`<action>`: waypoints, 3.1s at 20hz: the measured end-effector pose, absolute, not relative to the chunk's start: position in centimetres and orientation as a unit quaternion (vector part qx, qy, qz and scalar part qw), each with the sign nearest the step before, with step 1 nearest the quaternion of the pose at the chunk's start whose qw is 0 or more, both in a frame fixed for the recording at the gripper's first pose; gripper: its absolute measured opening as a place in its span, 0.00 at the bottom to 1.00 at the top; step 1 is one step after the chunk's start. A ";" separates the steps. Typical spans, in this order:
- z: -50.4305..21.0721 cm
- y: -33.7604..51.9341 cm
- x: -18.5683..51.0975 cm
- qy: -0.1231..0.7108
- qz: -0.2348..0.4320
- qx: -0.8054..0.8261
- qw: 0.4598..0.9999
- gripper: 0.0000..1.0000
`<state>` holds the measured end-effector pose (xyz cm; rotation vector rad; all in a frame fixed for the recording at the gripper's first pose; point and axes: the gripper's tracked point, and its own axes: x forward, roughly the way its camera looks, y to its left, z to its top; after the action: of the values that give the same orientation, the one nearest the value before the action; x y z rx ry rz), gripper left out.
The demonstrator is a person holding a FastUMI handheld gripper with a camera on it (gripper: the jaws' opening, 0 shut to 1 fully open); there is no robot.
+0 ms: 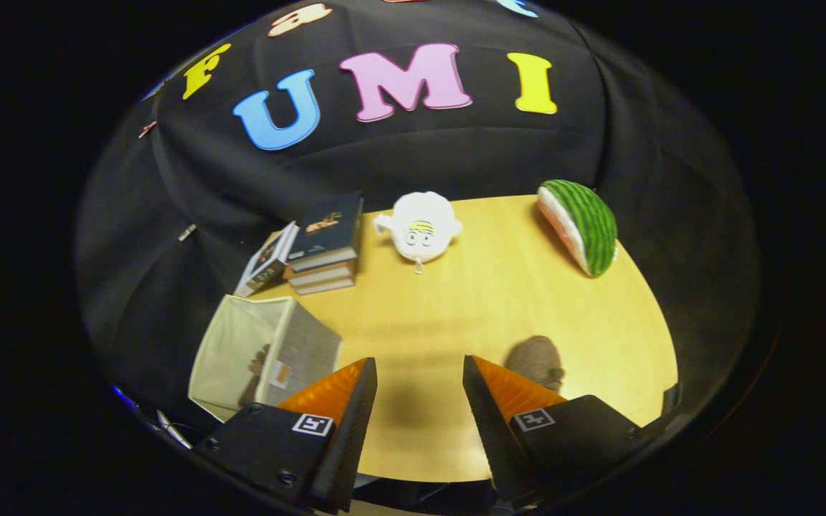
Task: Open the storage box then place both shoes into the box .Put the left shoe in first, then the right shoe, with the right side of both shoes facing outward in a uniform manner.
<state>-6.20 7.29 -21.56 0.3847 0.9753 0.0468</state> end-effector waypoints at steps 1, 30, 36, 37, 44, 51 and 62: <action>-23.2 5.1 -7.2 0.471 0.015 0.173 0.865 0.76; -27.2 5.0 -6.3 0.506 -0.033 0.189 0.841 0.06; -19.9 15.4 -2.5 0.483 0.015 0.261 0.835 0.06; -19.0 17.2 -1.9 0.483 0.023 0.261 0.835 0.06; -16.6 28.3 -1.4 0.500 0.074 0.264 0.822 0.06; -18.4 33.7 -2.5 0.540 0.085 0.216 0.809 0.06; -18.6 33.7 -2.7 0.531 0.096 0.198 0.818 0.96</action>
<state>-2.74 33.75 -18.63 0.4214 1.1311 0.2044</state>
